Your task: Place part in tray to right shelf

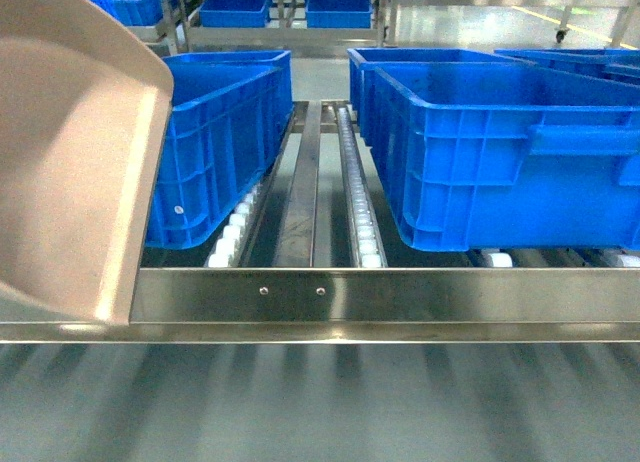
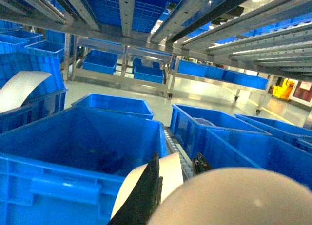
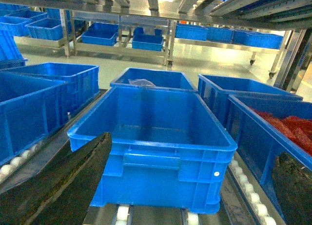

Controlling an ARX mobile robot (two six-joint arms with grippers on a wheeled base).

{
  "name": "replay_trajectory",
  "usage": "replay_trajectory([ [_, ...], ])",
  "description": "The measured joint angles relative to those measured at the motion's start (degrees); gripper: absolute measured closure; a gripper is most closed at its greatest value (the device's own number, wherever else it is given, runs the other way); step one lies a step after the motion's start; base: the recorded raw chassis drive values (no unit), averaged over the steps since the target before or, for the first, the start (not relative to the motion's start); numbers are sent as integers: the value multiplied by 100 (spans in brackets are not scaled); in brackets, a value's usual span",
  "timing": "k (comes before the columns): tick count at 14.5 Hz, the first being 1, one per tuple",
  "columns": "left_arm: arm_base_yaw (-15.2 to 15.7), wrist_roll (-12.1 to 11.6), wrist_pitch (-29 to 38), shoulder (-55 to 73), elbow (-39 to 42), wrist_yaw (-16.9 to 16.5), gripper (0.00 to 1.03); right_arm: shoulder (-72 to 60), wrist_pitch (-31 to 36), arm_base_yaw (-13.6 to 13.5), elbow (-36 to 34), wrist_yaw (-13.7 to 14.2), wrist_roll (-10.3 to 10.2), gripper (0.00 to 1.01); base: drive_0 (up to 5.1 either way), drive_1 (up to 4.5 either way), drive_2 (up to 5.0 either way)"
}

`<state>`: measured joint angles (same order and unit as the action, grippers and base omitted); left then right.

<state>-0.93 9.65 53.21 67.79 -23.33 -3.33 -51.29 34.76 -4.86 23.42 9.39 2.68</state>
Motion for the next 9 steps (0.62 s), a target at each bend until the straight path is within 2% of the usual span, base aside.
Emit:
replay_trajectory([
  [2, 85, -601, -332, -267, 723, 323, 90, 0, -2, -2, 0, 0, 0, 3, 0, 0, 0],
  [3, 142, -588, -343, -518, 901, 319, 90, -4, 2, 2, 0, 15, 0, 3, 0, 0, 0],
  [4, 98, -754, -396, -765, 1067, 334, 90, -2, 0, -9, 0, -24, 0, 3, 0, 0, 0],
  [6, 76, -857, -562, -1215, 1375, 315, 90, -2, -2, 0, 0, 0, 0, 3, 0, 0, 0],
  [7, 76, -859, -649, -1399, 1493, 313, 90, 81, -470, 33, 72, -192, -44, 7, 0, 0, 0],
  [8, 76, -872, -776, -1606, 1617, 317, 90, 273, -890, 136, 2, -542, -114, 18, 0, 0, 0],
  [9, 76, -868, -887, -1814, 1698, 319, 90, 483, -855, 398, -260, -896, -138, 30, 0, 0, 0],
])
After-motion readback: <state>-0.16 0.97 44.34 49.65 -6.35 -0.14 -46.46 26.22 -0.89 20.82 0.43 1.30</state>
